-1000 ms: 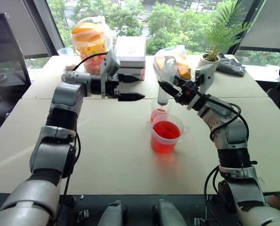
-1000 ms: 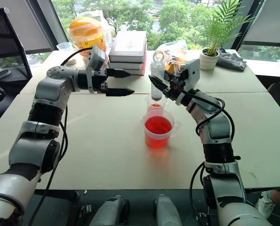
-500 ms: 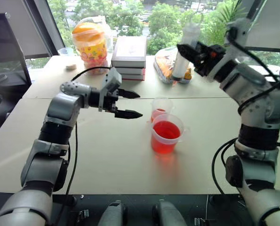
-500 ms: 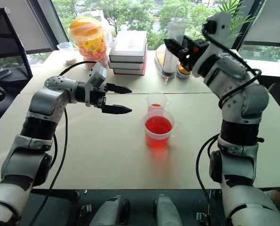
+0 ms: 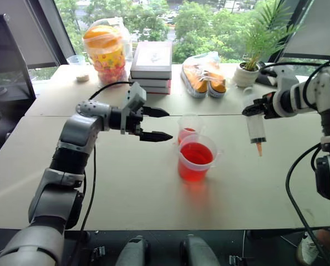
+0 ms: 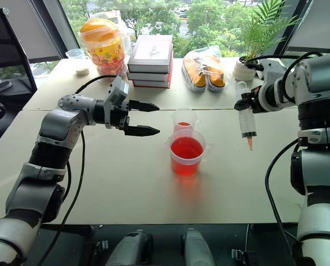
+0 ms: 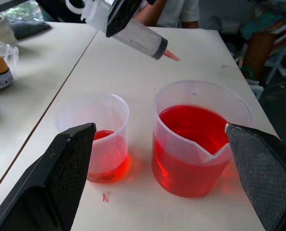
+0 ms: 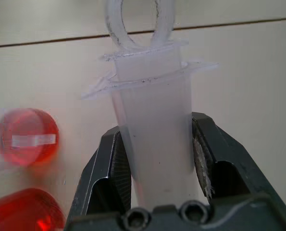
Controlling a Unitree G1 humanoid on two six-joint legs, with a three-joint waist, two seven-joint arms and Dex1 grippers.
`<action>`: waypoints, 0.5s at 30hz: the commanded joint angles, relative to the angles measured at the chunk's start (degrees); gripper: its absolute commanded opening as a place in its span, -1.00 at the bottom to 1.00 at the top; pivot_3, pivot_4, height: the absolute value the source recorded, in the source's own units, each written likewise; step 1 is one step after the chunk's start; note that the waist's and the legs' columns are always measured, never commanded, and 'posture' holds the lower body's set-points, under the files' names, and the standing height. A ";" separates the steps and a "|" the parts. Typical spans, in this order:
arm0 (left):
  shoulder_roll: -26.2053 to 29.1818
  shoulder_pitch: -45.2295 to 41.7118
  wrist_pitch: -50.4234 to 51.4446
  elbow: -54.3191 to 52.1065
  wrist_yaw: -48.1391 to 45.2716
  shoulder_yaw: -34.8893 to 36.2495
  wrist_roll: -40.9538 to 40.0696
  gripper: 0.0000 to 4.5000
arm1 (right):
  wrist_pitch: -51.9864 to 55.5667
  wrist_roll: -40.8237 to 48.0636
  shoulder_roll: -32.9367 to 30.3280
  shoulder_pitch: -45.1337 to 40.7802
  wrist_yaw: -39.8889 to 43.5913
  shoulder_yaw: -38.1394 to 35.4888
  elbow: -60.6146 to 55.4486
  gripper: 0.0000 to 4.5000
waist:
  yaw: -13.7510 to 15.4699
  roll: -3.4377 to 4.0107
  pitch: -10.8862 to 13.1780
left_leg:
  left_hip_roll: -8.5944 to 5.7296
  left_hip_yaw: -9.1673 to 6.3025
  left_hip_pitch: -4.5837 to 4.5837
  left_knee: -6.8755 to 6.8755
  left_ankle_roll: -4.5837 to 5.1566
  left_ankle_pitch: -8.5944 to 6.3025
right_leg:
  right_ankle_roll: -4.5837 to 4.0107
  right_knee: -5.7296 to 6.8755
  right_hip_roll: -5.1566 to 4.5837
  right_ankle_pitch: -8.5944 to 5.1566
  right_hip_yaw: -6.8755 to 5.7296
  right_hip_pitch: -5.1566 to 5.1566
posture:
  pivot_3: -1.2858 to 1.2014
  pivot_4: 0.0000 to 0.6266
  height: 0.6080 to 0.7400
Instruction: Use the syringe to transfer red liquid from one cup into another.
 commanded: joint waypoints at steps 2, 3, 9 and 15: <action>1.18 -0.16 0.28 -3.99 1.09 1.82 -1.73 0.97 | -3.09 -3.63 -0.61 1.10 7.90 8.31 3.35 -0.37 | 0.02 0.00 0.00 | 0.00 0.01 -0.15 0.07 0.00 0.00 | 0.01 0.08 0.00 0.00 0.00 -0.16 | 0.03 -0.52 1.00; 1.37 0.08 0.52 -4.53 1.32 1.91 -1.95 0.97 | -4.90 -4.53 0.01 1.78 8.65 8.42 4.88 -0.37 | 0.00 0.00 0.00 | 0.00 0.01 -0.19 0.11 0.00 0.00 | 0.01 0.10 0.01 0.01 0.00 -0.19 | 0.03 -0.52 1.00; 2.14 1.23 2.48 -6.94 2.80 1.91 -3.39 1.00 | -12.66 -9.36 3.31 2.99 9.28 6.26 13.53 0.09 | 0.12 0.00 0.00 | -0.01 0.00 -0.30 0.17 -0.01 0.01 | 0.02 0.16 0.01 0.01 0.00 -0.33 | 0.03 -0.52 1.00; 2.60 1.52 3.94 -8.22 3.26 2.03 -4.92 1.00 | -11.38 -10.05 0.97 3.66 11.91 2.61 8.91 0.97 | 0.24 0.00 0.00 | -0.01 0.00 -0.33 0.17 -0.02 0.01 | 0.02 0.16 0.00 0.01 -0.01 -0.35 | 0.03 -0.52 1.00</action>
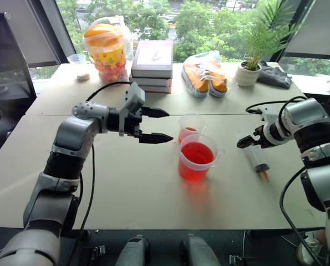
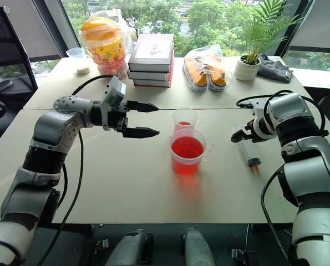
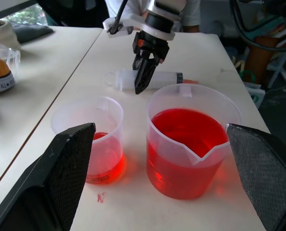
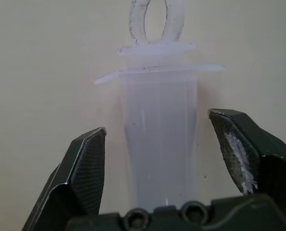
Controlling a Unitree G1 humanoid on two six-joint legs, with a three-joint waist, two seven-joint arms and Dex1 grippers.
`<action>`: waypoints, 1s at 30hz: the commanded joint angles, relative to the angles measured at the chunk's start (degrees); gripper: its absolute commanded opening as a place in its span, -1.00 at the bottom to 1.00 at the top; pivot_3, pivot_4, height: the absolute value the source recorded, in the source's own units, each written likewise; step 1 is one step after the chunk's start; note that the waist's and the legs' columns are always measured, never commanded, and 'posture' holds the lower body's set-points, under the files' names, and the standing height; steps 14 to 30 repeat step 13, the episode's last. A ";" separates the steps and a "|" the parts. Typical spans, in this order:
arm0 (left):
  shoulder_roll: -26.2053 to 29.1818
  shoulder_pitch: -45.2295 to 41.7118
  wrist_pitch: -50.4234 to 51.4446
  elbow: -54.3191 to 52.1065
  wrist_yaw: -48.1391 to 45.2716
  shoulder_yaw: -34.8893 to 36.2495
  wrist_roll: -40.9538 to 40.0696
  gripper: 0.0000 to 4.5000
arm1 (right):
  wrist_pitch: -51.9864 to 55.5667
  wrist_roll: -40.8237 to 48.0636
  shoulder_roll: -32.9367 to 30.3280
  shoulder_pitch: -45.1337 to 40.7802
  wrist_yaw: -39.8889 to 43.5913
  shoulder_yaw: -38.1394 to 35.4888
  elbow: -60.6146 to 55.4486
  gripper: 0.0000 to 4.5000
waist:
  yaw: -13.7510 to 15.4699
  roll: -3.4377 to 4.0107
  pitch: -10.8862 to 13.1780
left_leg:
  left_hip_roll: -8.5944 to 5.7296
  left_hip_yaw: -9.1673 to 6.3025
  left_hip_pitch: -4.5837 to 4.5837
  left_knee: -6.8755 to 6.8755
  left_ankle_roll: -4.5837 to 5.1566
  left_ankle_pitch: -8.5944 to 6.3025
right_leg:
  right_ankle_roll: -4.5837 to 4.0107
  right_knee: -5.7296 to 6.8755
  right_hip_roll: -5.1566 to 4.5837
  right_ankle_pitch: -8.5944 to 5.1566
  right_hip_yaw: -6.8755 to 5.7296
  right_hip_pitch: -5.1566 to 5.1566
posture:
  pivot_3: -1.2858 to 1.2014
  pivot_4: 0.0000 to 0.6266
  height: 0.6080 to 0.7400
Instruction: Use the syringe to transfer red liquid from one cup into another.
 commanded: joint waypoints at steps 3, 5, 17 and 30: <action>1.37 0.37 1.00 -3.06 -0.23 1.80 -2.33 1.00 | 3.24 1.95 -9.11 3.86 3.81 -5.91 -20.07 0.97 | 0.36 0.01 0.00 | 0.00 -0.02 -0.05 0.00 0.00 0.00 | 0.00 -0.01 -0.01 0.00 -0.01 -0.03 | 0.03 -0.52 1.00; 1.90 0.72 0.97 -3.23 -0.16 1.85 -2.33 1.00 | 4.22 5.68 -14.40 8.84 6.75 -10.04 -33.95 0.97 | 0.46 0.03 0.00 | 0.00 -0.10 -0.18 0.01 0.00 0.00 | 0.00 -0.04 -0.01 0.00 -0.08 -0.11 | 0.03 -0.52 1.00; 3.66 3.18 -0.32 -4.10 1.13 3.06 -2.28 1.00 | 5.24 18.45 -28.86 37.39 18.83 -43.77 -73.66 0.97 | 0.39 0.02 -0.01 | 0.01 -0.17 -0.25 0.07 0.01 0.00 | 0.00 -0.05 0.01 0.00 -0.15 -0.05 | 0.03 -0.52 1.00; 3.66 3.18 -0.32 -4.10 1.13 3.06 -2.28 1.00 | 5.24 18.45 -28.86 37.39 18.83 -43.77 -73.66 0.97 | 0.39 0.02 -0.01 | 0.01 -0.17 -0.25 0.07 0.01 0.00 | 0.00 -0.05 0.01 0.00 -0.15 -0.05 | 0.03 -0.52 1.00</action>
